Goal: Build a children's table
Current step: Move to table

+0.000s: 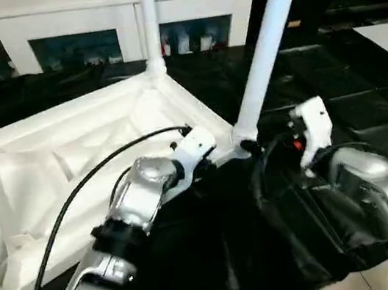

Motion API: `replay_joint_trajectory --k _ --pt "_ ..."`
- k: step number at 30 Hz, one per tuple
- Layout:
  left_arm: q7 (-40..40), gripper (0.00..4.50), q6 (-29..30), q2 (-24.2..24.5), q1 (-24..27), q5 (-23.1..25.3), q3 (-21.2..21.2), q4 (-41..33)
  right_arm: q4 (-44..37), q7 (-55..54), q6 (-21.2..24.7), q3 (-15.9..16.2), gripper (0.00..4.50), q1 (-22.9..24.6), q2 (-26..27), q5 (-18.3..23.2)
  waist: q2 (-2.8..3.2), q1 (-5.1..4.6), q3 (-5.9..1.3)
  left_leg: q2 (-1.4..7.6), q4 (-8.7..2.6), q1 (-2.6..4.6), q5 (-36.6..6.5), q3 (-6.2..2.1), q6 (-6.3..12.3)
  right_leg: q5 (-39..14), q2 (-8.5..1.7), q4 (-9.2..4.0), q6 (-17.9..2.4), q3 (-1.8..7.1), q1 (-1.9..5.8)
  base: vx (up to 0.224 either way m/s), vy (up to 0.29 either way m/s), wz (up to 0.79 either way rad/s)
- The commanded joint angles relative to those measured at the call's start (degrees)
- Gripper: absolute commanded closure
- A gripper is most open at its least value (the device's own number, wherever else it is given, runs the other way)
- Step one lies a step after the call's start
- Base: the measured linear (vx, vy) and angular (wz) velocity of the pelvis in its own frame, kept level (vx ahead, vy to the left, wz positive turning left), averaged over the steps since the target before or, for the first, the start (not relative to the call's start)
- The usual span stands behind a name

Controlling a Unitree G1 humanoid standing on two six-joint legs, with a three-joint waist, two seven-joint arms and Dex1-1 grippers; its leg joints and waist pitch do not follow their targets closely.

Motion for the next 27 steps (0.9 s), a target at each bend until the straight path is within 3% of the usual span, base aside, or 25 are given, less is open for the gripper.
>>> replay_joint_trajectory --k 1,3,5,6,7,12,18,24,27 --pt "-5.2 4.5 -1.0 0.6 2.0 -1.7 -2.8 -1.5 -1.6 2.4 0.0 0.3 0.13 0.3 -1.6 0.6 -0.11 0.17 -3.64 5.0 -4.42 2.08 -14.8 -2.49 0.17 -12.6 -3.27 -3.41 -11.5 2.15 1.66 0.0 0.0 0.0" --pt "-10.2 4.5 -2.0 3.7 4.1 -2.2 -4.3 -5.4 -3.3 5.9 -1.3 1.3 0.13 2.1 -5.2 -0.4 -0.65 0.27 -3.6 4.97 -4.18 2.12 -13.0 -2.19 1.21 -11.1 -3.16 -3.25 -12.2 2.13 1.59 0.0 0.0 0.0" --pt "-11.3 4.5 -1.8 4.5 4.5 -2.2 -4.7 -6.4 -4.1 7.8 -1.8 1.3 0.13 3.2 -6.6 -0.1 -0.3 0.43 -3.62 4.98 -4.12 2.3 -12.4 -2.13 1.64 -10.3 -3.07 -3.03 -12.5 2.13 1.53 0.0 0.0 0.0" --pt "-12.0 4.5 -2.0 5.2 4.9 -2.3 -4.9 -7.2 -4.7 9.7 -2.4 1.5 0.13 4.5 -8.2 -0.3 -0.56 0.42 -3.64 4.95 -4.1 2.14 -12.5 -2.13 1.81 -10.6 -3.09 -2.97 -12.6 2.07 1.57 0.0 0.0 0.0" --pt "-13.0 4.5 -1.8 6.4 5.7 -2.5 -5.0 -8.9 -5.7 13.2 -3.1 1.4 0.13 7.0 -11.0 0.0 -0.45 0.62 -3.61 5.03 -4.07 2.28 -12.8 -2.12 1.73 -11.0 -3.15 -3.05 -12.5 2.09 1.56 0.0 0.0 0.0" --pt "-16.3 4.5 -1.3 9.7 7.7 -3.9 -5.1 -13.5 -7.2 18.5 -3.1 -0.3 0.13 10.4 -15.0 2.8 -0.7 0.92 -3.47 5.04 -4.05 2.27 -15.1 -2.15 1.29 -14.0 -3.26 -3.2 -11.9 2.18 1.48 0.0 0.0 0.0" --pt "-19.1 4.5 -0.8 12.2 9.1 -4.6 -4.9 -16.6 -6.5 20.3 -5.5 0.3 0.13 11.2 -16.3 1.9 -0.74 0.66 -3.48 5.08 -4.0 2.29 -15.5 -2.18 0.7 -15.3 -3.3 -3.24 -11.6 2.2 1.36 0.0 0.0 0.0" --pt "-22.5 4.5 0.2 14.8 10.7 -6.6 -5.6 -21.1 -3.9 19.3 -7.6 -1.3 0.13 10.1 -14.5 2.4 -0.79 0.3 -3.68 4.94 -3.77 2.46 -13.4 -2.01 1.33 -11.6 -2.97 -2.74 -12.9 2.09 1.38 0.0 0.0 0.0" --pt "-23.4 4.5 0.5 15.3 11.1 -7.0 -5.8 -22.2 -3.5 20.6 -8.1 -0.4 0.13 10.1 -14.6 2.0 -0.83 0.33 -3.69 4.94 -3.69 2.43 -13.1 -1.95 1.47 -10.6 -2.95 -2.58 -13.3 2.09 1.51 0.0 0.0 0.0"
